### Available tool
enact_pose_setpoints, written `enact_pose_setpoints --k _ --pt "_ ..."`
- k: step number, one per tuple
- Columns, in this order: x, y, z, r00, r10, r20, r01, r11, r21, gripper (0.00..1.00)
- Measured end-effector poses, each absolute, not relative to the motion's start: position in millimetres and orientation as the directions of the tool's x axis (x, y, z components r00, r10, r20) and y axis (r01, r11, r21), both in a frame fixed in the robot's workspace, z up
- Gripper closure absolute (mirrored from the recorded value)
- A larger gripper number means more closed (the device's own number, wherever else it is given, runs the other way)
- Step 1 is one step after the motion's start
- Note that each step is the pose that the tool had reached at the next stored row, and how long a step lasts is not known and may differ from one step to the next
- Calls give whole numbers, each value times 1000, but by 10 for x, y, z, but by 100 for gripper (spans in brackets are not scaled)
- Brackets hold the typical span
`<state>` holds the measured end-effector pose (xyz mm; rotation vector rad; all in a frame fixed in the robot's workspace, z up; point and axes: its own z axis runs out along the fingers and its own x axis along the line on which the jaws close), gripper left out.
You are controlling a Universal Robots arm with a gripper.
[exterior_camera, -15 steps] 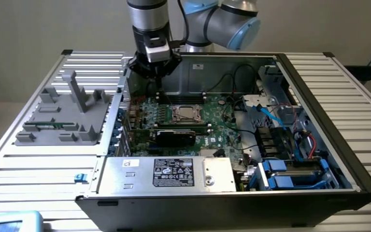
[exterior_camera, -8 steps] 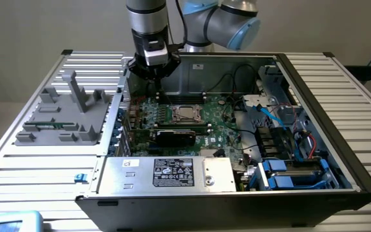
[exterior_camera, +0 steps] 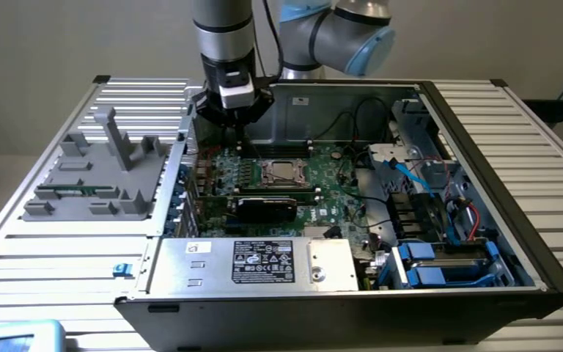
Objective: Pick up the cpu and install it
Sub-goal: 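Install the first cpu locking lever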
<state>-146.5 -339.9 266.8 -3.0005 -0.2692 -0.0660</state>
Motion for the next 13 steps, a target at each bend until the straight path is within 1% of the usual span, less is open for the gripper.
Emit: enact_pose_setpoints --k 13 --pt "-1417 -3383 2544 983 171 60 179 -967 -182 89"
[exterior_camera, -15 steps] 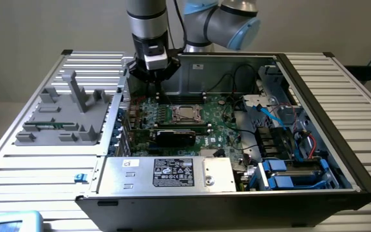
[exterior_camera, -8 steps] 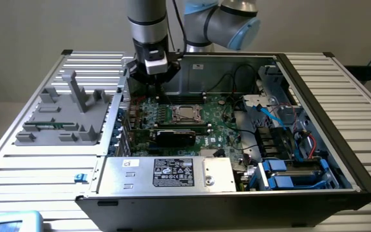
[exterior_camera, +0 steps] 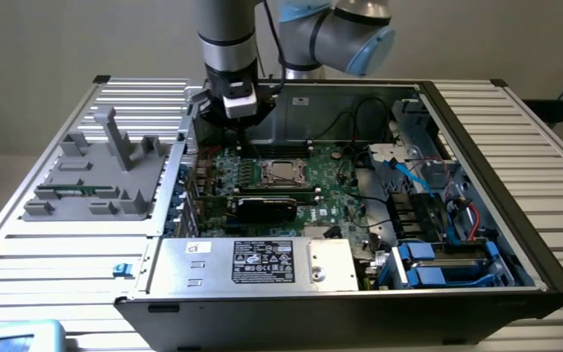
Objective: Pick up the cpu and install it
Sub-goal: 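Install the first cpu locking lever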
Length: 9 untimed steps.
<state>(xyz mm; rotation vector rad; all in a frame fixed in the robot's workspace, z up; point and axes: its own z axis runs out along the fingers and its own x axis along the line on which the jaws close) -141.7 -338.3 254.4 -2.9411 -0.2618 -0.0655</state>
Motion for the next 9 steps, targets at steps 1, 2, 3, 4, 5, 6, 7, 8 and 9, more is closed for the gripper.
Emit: enact_pose_setpoints --k 1,2,3,4,5,6,7,8,9 --pt "-1393 -3381 2540 983 171 61 179 -966 -185 89" --pt "-1369 -3379 2539 983 171 61 179 -966 -186 89" --pt "-1346 -3378 2540 983 170 62 179 -966 -189 89" --pt "-1323 -3378 2540 983 170 62 179 -965 -191 89" --pt "-1302 -3377 2540 983 170 62 179 -965 -193 89" --pt "-1277 -3376 2540 983 170 63 179 -964 -196 89" --pt "-1254 -3375 2540 983 170 63 179 -964 -198 89" --pt "-1228 -3374 2540 983 170 64 179 -963 -201 89" --pt "-1204 -3374 2540 983 169 64 179 -963 -204 89"
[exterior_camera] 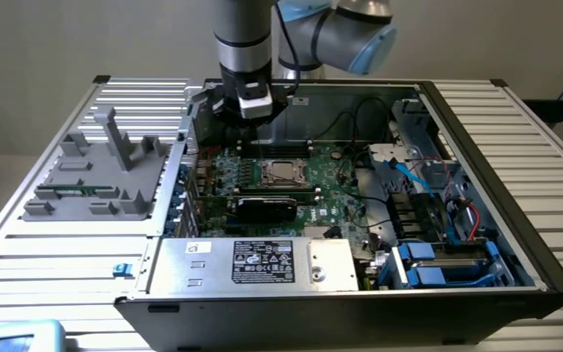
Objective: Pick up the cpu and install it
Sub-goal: 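Install the first cpu locking lever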
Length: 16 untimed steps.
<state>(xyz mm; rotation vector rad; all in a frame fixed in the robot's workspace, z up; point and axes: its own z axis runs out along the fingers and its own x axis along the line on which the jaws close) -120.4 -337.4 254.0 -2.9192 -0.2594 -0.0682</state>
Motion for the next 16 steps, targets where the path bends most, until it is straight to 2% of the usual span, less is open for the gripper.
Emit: enact_pose_setpoints --k 16 --pt "-1067 -3368 2530 987 149 66 160 -965 -210 89"
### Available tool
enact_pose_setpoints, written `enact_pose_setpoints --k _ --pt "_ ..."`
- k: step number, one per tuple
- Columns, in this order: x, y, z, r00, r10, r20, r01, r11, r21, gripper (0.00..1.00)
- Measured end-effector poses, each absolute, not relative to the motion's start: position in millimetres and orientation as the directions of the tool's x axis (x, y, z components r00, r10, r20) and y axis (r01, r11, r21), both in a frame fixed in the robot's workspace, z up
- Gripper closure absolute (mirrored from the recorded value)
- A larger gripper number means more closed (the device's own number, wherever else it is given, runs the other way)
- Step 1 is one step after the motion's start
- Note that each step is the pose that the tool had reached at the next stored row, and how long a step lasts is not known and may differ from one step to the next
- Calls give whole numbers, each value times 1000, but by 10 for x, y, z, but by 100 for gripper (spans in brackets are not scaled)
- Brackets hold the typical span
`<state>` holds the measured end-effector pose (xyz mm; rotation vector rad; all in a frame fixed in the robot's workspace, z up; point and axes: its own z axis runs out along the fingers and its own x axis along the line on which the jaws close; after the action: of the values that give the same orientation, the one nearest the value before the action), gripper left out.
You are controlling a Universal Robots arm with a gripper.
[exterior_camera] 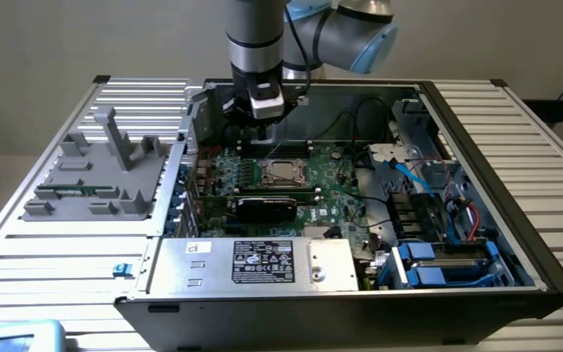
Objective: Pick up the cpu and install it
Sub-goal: 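Install the first cpu locking lever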
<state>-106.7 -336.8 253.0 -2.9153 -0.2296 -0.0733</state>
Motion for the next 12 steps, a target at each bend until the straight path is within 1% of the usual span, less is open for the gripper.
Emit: enact_pose_setpoints --k 12 --pt "-1067 -3368 2435 996 -54 67 -39 -977 -210 89"
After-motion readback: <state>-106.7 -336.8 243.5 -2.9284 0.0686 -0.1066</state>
